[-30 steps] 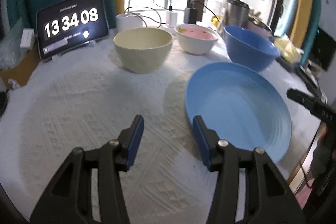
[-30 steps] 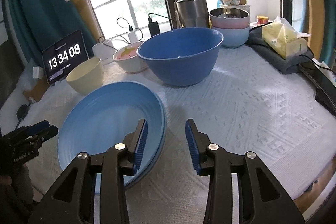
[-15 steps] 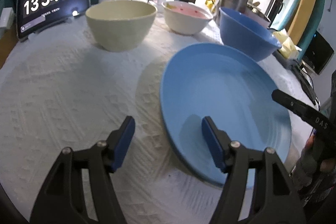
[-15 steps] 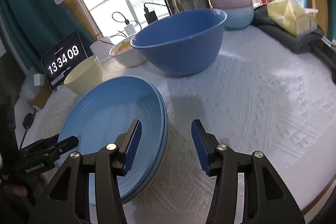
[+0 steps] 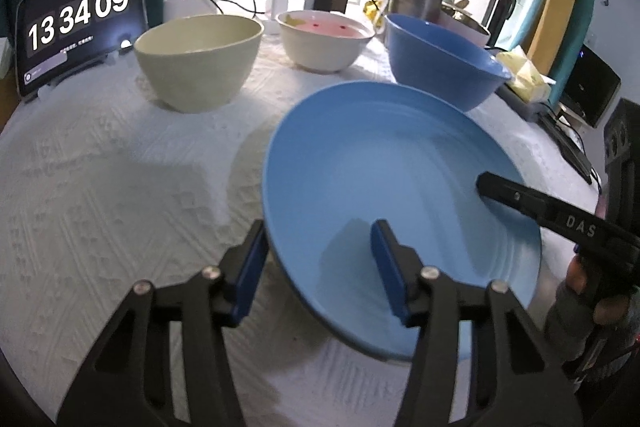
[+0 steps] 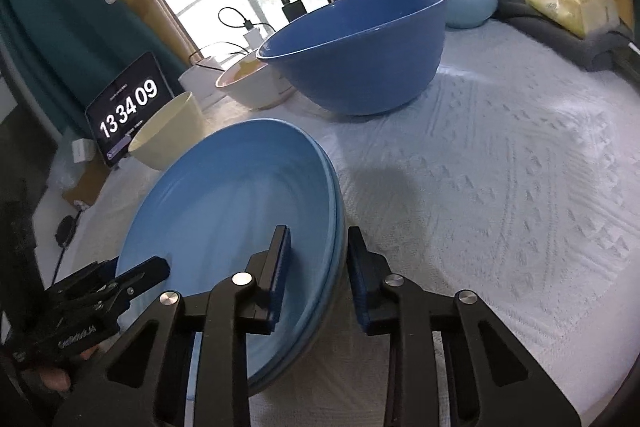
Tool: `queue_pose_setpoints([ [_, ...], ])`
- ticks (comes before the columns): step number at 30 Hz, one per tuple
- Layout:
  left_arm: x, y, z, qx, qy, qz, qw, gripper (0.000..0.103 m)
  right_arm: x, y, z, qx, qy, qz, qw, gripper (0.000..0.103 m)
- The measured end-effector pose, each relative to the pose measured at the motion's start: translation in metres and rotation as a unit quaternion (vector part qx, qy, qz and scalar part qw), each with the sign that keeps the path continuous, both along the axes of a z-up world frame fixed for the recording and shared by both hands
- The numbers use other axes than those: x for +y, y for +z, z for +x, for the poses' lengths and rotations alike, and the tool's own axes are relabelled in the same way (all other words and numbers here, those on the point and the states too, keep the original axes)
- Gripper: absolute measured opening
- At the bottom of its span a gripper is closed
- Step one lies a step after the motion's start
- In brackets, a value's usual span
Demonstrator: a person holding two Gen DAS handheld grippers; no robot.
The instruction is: Organize plates and bowls
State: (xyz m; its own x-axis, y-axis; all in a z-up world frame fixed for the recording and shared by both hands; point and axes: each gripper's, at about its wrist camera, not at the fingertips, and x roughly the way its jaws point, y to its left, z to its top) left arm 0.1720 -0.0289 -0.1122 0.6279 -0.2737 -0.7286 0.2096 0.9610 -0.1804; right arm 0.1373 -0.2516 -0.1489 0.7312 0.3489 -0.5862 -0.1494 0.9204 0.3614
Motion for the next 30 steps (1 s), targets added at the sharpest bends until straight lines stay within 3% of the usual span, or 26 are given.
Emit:
queue_pose_setpoints([
  [14,0.019,0.001,-0.011,0.001,0.013,-0.008,0.9999,0.051,0.012,0.005,0.003,0.004,0.008,-0.022,1.0,0.03],
  [30,0.08,0.002,-0.019,-0.004,0.073,-0.027,0.997,0.051,0.073,0.012,0.014,0.001,0.064,-0.048,0.997,0.03],
])
